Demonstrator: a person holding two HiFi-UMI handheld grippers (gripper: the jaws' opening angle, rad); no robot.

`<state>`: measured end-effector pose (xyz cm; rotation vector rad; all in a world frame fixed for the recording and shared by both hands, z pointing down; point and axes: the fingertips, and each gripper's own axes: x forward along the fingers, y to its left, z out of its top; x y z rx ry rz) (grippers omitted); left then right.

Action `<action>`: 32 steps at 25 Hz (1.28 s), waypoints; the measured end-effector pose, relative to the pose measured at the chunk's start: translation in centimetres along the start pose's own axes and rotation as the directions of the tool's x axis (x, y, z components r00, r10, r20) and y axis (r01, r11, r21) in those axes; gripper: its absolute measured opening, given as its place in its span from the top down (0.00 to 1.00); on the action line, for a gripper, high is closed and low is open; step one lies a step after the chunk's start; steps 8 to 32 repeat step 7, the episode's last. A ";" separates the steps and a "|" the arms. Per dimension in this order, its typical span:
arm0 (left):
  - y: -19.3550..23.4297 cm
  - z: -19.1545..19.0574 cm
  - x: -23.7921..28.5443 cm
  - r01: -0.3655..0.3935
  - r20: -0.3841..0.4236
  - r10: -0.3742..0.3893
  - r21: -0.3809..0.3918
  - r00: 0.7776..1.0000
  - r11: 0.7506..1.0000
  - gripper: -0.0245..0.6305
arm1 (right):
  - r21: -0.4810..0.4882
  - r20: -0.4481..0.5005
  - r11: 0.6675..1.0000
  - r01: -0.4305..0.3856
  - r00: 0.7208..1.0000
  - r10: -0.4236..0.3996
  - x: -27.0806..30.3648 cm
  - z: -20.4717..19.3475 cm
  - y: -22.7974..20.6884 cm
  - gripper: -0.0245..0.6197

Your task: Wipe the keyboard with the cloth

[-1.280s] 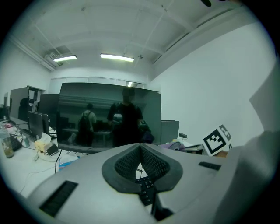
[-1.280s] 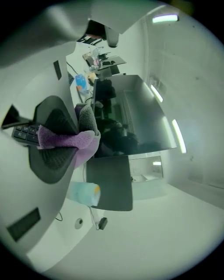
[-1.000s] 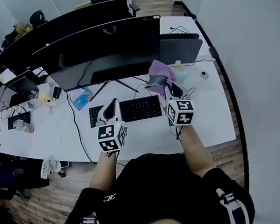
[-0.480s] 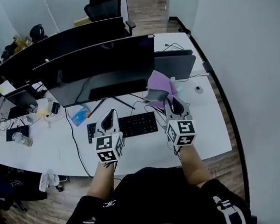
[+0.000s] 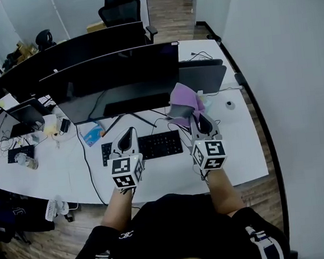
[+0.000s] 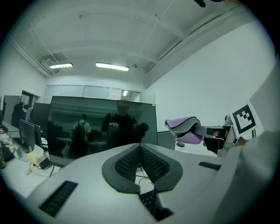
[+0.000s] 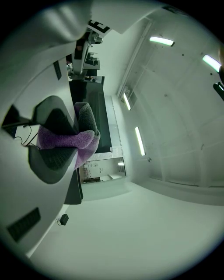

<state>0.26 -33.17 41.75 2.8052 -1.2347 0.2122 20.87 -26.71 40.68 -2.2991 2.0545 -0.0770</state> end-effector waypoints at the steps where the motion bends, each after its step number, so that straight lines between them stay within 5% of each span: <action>1: 0.0 0.0 -0.1 0.000 0.001 0.000 0.000 1.000 1.000 0.94 | 0.001 0.000 1.000 -0.001 1.000 0.001 0.0 0.0 0.1 0.83; 32: 0.0 -0.1 -0.1 -0.003 -0.003 0.003 -0.004 1.000 1.000 0.94 | -0.002 0.011 1.000 -0.002 1.000 0.002 -0.2 0.0 0.2 0.83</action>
